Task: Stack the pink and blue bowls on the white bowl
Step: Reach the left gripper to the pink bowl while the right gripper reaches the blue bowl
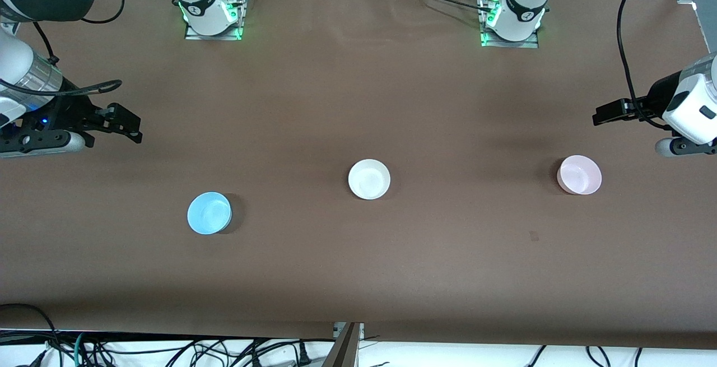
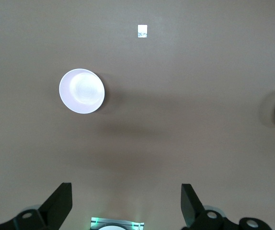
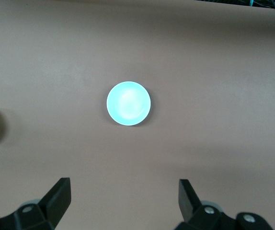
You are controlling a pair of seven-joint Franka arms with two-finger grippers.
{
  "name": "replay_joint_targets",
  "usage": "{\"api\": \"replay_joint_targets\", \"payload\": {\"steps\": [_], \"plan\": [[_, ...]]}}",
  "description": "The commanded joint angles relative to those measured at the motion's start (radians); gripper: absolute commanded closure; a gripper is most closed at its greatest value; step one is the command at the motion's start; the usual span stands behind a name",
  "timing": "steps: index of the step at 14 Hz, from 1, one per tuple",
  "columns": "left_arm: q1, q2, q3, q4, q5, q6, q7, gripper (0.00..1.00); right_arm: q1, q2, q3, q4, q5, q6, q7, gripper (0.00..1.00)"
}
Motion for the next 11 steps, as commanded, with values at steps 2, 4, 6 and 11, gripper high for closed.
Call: {"api": "replay_joint_targets", "payload": {"steps": [2, 4, 6, 11], "plan": [[-0.001, 0.003, 0.010, 0.010, -0.018, -0.008, 0.001, 0.00, -0.003, -0.003, -0.004, 0.002, -0.009, -0.007, -0.009, 0.01], [0.009, 0.006, 0.057, 0.008, -0.024, -0.002, 0.013, 0.00, -0.003, -0.001, -0.004, 0.004, -0.014, -0.007, -0.009, 0.01], [0.011, 0.038, 0.135, 0.007, -0.036, 0.019, 0.066, 0.00, -0.003, -0.003, -0.004, 0.002, -0.014, -0.007, -0.009, 0.01], [0.063, 0.193, 0.197, -0.045, -0.041, 0.243, 0.226, 0.00, -0.006, -0.001, -0.004, -0.002, -0.014, -0.008, -0.003, 0.01]]}}
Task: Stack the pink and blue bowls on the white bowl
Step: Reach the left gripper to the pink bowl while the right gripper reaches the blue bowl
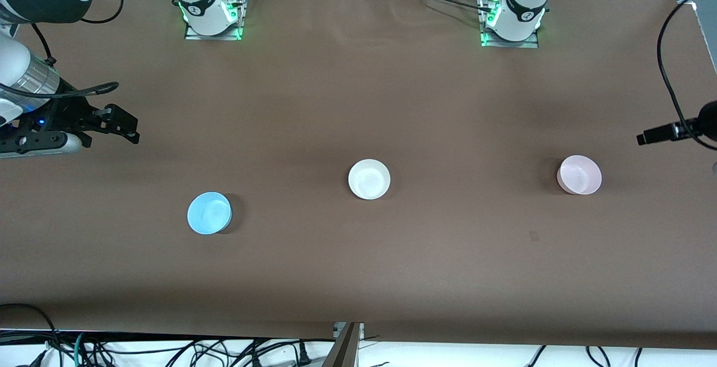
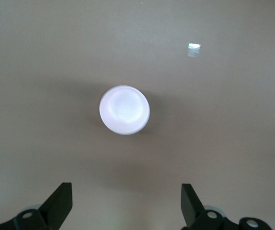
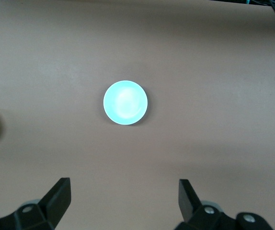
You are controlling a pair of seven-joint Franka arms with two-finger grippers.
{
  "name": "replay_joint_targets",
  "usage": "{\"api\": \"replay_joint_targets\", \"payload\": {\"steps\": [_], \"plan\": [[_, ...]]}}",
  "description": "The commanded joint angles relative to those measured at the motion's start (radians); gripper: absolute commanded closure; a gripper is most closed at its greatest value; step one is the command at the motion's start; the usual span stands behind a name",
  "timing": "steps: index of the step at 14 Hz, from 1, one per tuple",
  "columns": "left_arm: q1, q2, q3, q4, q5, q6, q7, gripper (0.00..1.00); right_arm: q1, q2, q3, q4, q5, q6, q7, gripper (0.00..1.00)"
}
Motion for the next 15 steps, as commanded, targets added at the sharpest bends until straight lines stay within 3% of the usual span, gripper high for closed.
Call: {"api": "replay_joint_targets", "payload": {"steps": [1, 3, 6, 8, 15], "plan": [[0.045, 0.121, 0.000, -0.003, -0.021, 0.141, 0.073, 0.00, -0.006, -0.001, 0.001, 0.001, -0.009, -0.007, -0.009, 0.01], [0.074, 0.204, 0.000, -0.038, -0.027, 0.295, 0.142, 0.00, -0.007, -0.001, 0.001, 0.001, -0.009, -0.007, -0.011, 0.01], [0.124, 0.295, 0.000, -0.091, -0.145, 0.471, 0.272, 0.00, -0.013, 0.034, 0.000, 0.002, -0.009, -0.001, -0.006, 0.01], [0.139, 0.301, 0.000, -0.195, -0.210, 0.586, 0.367, 0.00, -0.010, 0.064, 0.000, 0.005, -0.015, -0.001, -0.011, 0.01], [0.127, 0.226, 0.002, -0.361, -0.236, 0.591, 0.392, 0.02, -0.015, 0.198, -0.002, -0.001, -0.016, 0.019, 0.000, 0.01]]}}
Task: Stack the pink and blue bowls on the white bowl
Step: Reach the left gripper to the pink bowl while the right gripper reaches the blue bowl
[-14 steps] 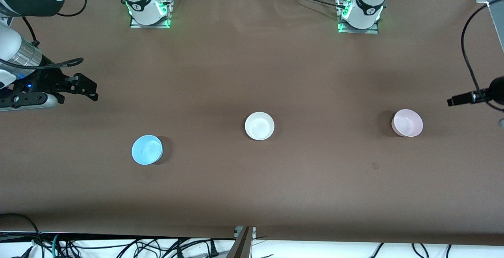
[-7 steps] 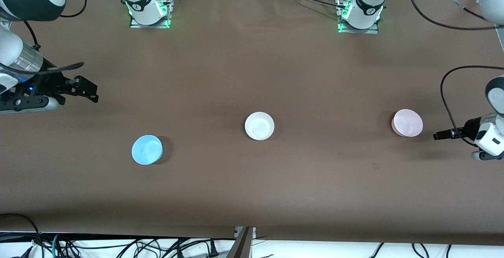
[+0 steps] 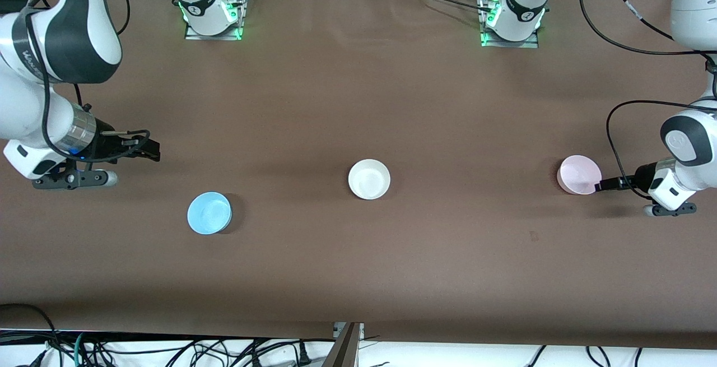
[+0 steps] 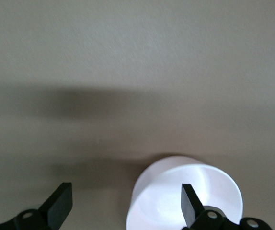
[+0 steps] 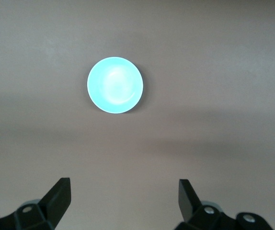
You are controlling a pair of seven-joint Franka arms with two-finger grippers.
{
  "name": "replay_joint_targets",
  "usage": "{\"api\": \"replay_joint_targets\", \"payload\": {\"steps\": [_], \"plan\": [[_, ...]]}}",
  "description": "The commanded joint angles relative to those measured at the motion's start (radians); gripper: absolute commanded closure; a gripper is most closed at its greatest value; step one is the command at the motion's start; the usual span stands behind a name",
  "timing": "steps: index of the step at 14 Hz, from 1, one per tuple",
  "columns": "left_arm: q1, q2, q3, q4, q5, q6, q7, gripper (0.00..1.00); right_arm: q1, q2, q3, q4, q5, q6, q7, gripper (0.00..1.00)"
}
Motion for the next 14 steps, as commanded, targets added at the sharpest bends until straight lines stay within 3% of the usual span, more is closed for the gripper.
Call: {"api": "replay_joint_targets", "payload": {"steps": [1, 8, 10, 11, 14], "plan": [[-0.013, -0.069, 0.004, -0.091, -0.023, 0.012, 0.030, 0.27, -0.011, 0.082, 0.004, 0.004, -0.008, 0.059, -0.004, 0.01], [-0.014, -0.066, 0.009, -0.154, -0.023, 0.083, 0.034, 0.30, 0.001, 0.342, 0.004, 0.011, -0.005, 0.416, -0.004, 0.02], [-0.016, -0.066, 0.009, -0.154, -0.023, 0.088, 0.037, 0.47, 0.004, 0.383, 0.004, 0.010, -0.007, 0.466, -0.001, 0.05], [-0.017, -0.067, 0.009, -0.148, -0.022, 0.081, 0.046, 0.65, 0.004, 0.397, 0.004, 0.004, -0.007, 0.481, -0.004, 0.07], [-0.020, -0.067, 0.016, -0.146, -0.023, 0.073, 0.048, 0.80, 0.002, 0.418, 0.004, -0.002, -0.008, 0.487, -0.012, 0.13]]}}
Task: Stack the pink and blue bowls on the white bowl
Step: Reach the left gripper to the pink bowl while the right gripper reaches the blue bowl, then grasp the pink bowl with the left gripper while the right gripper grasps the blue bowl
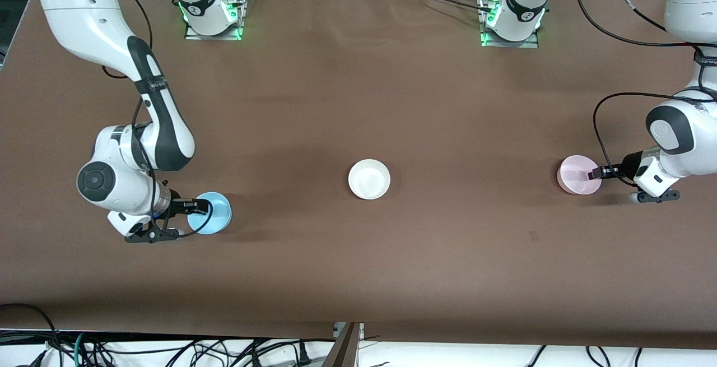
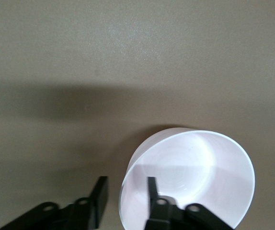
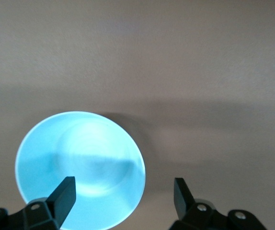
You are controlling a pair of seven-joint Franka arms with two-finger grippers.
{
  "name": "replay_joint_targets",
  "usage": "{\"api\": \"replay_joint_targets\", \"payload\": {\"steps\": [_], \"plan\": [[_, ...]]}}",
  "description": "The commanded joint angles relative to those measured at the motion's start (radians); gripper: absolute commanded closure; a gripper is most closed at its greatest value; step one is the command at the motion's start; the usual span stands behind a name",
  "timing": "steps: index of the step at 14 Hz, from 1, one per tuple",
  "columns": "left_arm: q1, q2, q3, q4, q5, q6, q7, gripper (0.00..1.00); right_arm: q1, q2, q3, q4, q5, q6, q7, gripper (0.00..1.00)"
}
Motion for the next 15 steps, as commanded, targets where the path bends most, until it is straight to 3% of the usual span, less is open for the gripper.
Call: {"api": "replay_joint_targets", "payload": {"steps": [1, 2, 5, 8, 12, 13, 15], "plan": [[-0.012, -0.030, 0.017, -0.022, -0.023, -0.013, 0.032, 0.91, -0.001, 0.020, 0.004, 0.008, -0.008, 0.025, -0.011, 0.15], [-0.013, -0.030, 0.019, -0.021, -0.025, -0.021, 0.032, 1.00, -0.002, 0.026, 0.004, 0.008, -0.008, 0.036, -0.013, 0.18], [-0.013, -0.032, 0.017, -0.004, -0.027, -0.033, 0.031, 1.00, -0.002, 0.038, 0.004, 0.008, -0.003, 0.043, -0.011, 0.45], [-0.088, -0.033, 0.000, 0.187, -0.091, -0.249, -0.021, 1.00, -0.004, 0.056, 0.005, 0.008, 0.000, 0.065, -0.011, 0.57], [-0.157, -0.007, -0.188, 0.269, -0.094, -0.245, -0.329, 1.00, -0.004, 0.049, 0.005, 0.020, 0.007, 0.056, -0.005, 0.95], [-0.185, 0.002, -0.223, 0.277, -0.091, -0.197, -0.402, 1.00, -0.002, 0.044, 0.005, 0.026, 0.007, 0.053, -0.007, 1.00], [-0.241, 0.017, -0.286, 0.278, -0.086, -0.098, -0.551, 1.00, -0.002, 0.032, 0.010, 0.054, 0.007, 0.004, -0.005, 1.00]]}}
